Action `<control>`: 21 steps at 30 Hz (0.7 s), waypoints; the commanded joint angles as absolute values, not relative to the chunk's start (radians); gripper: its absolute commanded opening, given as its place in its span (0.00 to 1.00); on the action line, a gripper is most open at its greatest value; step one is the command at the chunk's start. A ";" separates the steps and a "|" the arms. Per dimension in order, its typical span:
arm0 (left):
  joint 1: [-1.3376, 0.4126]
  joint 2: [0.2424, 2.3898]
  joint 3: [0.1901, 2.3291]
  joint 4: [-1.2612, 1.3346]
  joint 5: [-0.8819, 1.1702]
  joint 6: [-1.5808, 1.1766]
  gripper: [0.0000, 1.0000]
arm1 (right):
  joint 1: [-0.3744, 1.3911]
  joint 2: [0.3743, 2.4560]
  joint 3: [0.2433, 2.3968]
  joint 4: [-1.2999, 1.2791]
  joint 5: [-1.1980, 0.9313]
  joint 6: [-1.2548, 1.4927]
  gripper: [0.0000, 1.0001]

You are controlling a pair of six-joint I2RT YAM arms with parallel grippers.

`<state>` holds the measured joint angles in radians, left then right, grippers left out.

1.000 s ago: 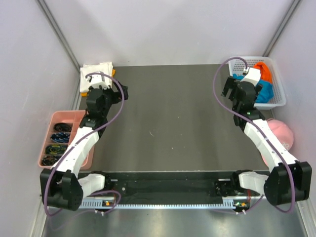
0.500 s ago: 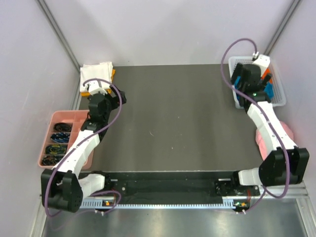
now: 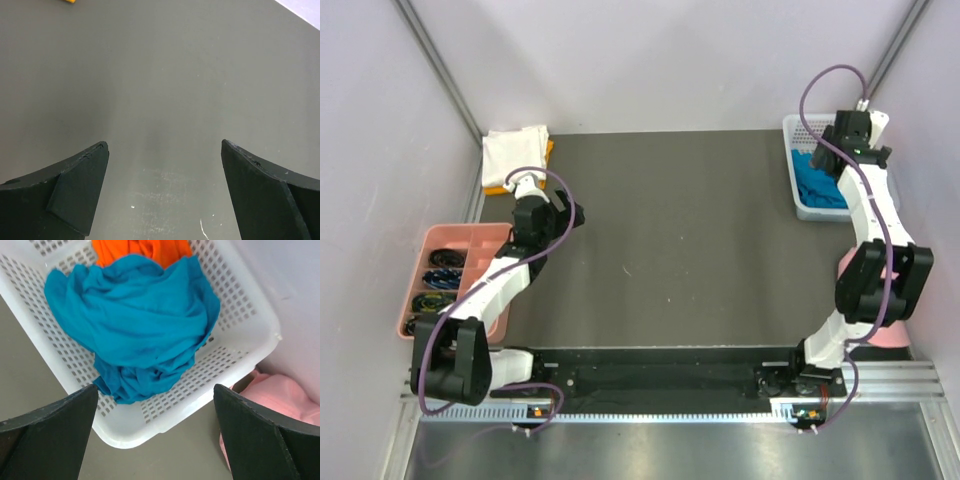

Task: Fold and stack the t-shirts
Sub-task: Grab crumpled tshirt from bin with the right arm

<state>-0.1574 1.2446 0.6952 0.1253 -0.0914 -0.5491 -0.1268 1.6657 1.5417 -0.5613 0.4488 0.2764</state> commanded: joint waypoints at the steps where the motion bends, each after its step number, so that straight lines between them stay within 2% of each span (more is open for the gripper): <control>1: -0.158 1.227 0.749 0.109 -0.097 -0.514 0.98 | -0.127 1.690 1.546 -0.600 0.425 0.301 0.97; 3: -0.158 1.218 0.750 0.101 -0.106 -0.511 0.98 | -0.130 1.706 1.545 -0.601 0.408 0.308 0.89; 8: -0.158 1.216 0.752 0.100 -0.103 -0.511 0.98 | -0.141 1.784 1.580 -0.594 0.364 0.324 0.80; 21: -0.158 1.241 0.755 0.106 -0.097 -0.502 0.98 | -0.175 1.976 1.746 -0.609 0.310 0.316 0.84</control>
<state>-0.1570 1.2438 0.7177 0.0887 -0.0940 -0.5205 -0.1501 1.9491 1.6531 -0.6041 0.3267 0.3103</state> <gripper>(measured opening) 0.981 0.838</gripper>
